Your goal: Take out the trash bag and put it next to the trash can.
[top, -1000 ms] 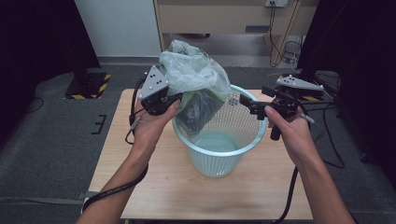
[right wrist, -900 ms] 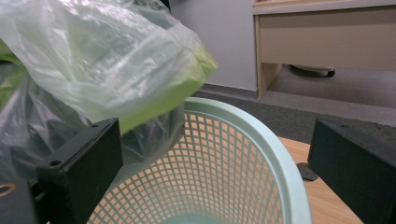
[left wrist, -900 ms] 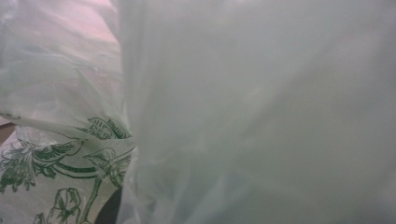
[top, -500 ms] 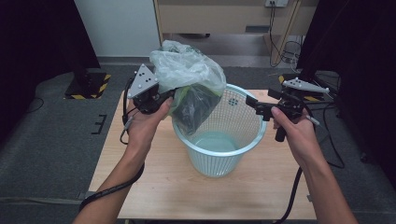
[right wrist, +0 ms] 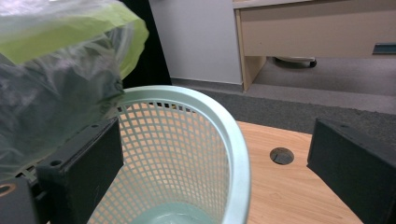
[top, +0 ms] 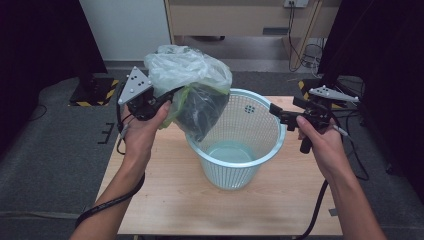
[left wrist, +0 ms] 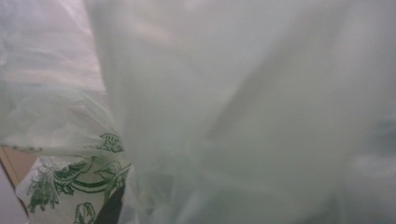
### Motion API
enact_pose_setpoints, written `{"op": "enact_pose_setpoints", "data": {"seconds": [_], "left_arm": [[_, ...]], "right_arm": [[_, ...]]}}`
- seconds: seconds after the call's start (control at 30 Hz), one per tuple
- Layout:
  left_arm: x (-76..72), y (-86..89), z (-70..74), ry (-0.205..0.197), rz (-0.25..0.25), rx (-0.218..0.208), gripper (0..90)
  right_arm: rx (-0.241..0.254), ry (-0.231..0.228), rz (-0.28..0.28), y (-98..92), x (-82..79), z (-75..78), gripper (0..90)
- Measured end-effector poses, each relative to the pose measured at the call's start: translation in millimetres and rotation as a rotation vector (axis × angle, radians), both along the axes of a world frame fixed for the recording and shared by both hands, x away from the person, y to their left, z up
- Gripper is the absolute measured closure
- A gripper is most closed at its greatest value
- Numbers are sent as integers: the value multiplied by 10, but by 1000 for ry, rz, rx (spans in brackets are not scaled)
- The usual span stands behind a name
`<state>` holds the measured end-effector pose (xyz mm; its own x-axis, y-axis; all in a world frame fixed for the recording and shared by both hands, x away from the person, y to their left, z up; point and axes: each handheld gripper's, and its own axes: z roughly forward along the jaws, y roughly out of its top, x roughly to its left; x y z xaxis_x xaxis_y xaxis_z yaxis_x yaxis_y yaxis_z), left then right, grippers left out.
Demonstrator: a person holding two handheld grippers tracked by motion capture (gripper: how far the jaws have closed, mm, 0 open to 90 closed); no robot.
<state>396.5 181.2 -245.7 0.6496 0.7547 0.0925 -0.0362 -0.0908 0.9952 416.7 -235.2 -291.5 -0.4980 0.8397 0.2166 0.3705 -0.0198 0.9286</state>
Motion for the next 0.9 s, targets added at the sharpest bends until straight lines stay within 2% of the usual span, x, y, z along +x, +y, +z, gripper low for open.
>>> {"op": "enact_pose_setpoints", "data": {"seconds": [0.37,0.9], "left_arm": [[-40,279,20,-10,44,-30,887],[-100,622,19,-12,99,-24,887]], "right_arm": [[-7,14,-25,-112,19,-56,39],[-13,39,-64,-332,9,-197,39]]}}
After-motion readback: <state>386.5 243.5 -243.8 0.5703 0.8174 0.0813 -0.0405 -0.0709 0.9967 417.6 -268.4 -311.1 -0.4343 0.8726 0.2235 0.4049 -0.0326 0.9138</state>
